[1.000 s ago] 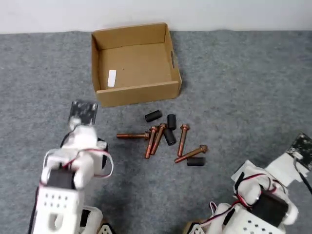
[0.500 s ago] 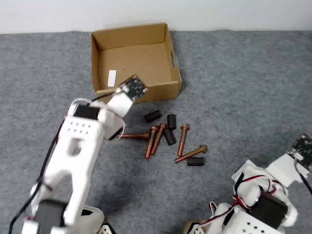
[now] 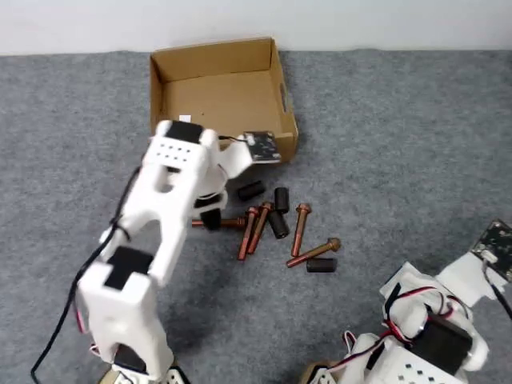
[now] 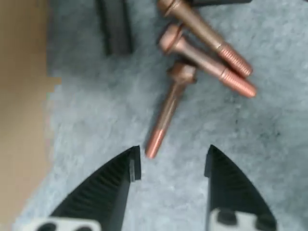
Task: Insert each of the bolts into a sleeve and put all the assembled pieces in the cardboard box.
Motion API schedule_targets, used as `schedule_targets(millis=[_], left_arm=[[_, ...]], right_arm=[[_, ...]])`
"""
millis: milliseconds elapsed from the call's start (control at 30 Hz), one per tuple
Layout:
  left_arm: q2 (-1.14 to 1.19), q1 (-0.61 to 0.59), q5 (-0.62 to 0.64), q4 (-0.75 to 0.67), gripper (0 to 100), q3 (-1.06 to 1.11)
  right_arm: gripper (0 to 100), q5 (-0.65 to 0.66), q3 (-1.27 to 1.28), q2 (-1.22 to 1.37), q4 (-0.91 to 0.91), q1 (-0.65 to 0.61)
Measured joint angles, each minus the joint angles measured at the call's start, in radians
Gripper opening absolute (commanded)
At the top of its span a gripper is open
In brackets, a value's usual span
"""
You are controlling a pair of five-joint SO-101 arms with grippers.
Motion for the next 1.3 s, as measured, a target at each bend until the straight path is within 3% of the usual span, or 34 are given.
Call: schedule_targets(millis=[567,833,1200,1300], left_arm=[[0.344,0.049,0.0,0.012,22,-0.299],[0.391,0.084,-0.003,0.026,0,-0.313],[0.397,0.114,0.002,0.146,0,-0.382],[0.396,0.118,0.077,0.164,0,-0.408]], right_arm=[[1.0,0.0,0.0,-0.003,0.0,0.0],[1.0,0.0,0.0,-0.003,0.0,0.0],[1.0,0.0,0.0,-0.003,0.0,0.0],[0.9,0.0,0.0,-0.003,0.0,0.0]])
